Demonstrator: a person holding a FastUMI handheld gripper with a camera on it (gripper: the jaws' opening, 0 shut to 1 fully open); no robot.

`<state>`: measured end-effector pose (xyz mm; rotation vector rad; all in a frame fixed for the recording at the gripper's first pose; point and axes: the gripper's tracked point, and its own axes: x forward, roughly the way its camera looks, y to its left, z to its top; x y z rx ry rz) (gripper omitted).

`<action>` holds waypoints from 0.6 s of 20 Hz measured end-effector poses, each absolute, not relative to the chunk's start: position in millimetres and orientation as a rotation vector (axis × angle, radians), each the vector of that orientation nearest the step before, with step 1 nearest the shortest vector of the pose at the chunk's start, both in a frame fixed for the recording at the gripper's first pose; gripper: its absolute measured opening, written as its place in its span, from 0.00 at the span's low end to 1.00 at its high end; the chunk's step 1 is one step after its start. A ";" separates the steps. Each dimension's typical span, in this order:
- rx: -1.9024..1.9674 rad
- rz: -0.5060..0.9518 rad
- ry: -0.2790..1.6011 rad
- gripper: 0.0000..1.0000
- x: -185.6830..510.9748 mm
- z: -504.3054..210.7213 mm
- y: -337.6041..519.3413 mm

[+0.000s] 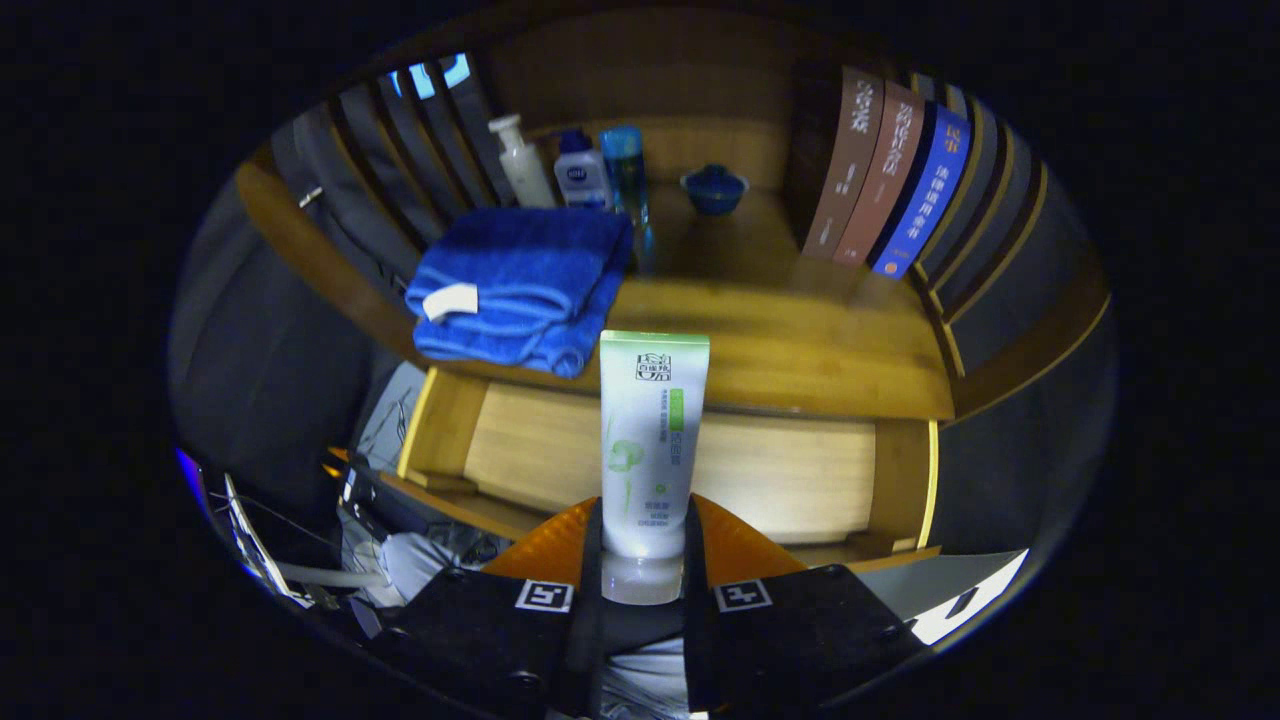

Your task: Pull open the drawer, take out the items inside it, and place them on the countertop above the cabinet.

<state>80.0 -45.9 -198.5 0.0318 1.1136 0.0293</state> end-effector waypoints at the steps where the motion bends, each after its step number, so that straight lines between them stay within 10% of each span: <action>1: 0.042 0.019 1.081 0.36 90.6 -195.5 -47.8; 12: 0.072 -0.130 1.054 0.37 213.5 -240.3 -74.3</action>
